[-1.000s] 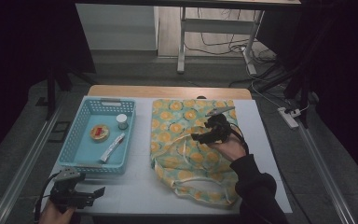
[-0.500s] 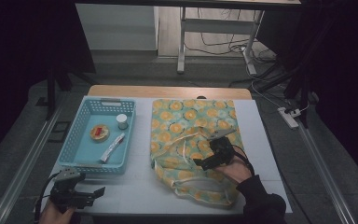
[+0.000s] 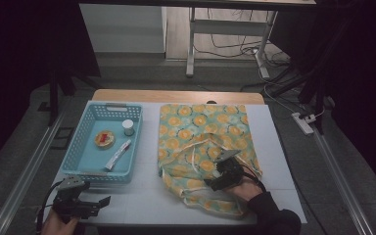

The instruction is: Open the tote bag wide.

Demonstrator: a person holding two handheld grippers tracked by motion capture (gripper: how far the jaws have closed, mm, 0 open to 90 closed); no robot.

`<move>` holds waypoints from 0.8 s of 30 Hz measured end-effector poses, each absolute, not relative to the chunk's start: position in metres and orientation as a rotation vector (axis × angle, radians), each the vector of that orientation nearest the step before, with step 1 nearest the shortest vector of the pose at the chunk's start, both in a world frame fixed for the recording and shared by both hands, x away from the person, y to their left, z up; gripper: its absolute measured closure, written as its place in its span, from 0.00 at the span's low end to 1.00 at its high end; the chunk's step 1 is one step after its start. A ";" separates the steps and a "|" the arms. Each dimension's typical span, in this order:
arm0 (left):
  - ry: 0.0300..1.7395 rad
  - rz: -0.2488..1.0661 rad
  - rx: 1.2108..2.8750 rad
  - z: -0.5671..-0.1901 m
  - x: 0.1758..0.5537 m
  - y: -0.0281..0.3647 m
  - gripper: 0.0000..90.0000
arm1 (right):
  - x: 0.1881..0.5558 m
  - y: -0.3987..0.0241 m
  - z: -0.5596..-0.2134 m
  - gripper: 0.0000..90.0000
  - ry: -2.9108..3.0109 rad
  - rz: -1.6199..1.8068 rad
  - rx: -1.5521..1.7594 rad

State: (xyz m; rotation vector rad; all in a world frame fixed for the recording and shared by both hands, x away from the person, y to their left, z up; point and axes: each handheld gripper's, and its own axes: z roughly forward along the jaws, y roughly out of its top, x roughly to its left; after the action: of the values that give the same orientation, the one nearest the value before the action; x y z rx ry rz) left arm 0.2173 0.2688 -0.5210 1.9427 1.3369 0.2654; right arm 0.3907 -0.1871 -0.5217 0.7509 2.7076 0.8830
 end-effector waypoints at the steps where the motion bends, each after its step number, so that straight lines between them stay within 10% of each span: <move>1: 1.337 0.265 1.943 -0.521 0.217 0.269 0.00 | 0.391 -0.188 -0.521 0.28 2.700 0.886 0.734; 12: 1.341 0.264 1.943 -0.521 0.218 0.269 0.00 | 0.393 -0.189 -0.513 0.99 2.771 0.918 0.677; 24: 1.343 0.263 1.945 -0.521 0.218 0.268 0.00 | 0.401 -0.190 -0.481 1.00 2.741 1.067 0.706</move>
State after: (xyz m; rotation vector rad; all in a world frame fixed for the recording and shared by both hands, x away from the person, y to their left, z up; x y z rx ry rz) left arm 0.2184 0.2684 -0.5214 1.9455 1.3432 0.2628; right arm 0.4009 -0.1902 -0.4814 0.7059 2.7415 1.0669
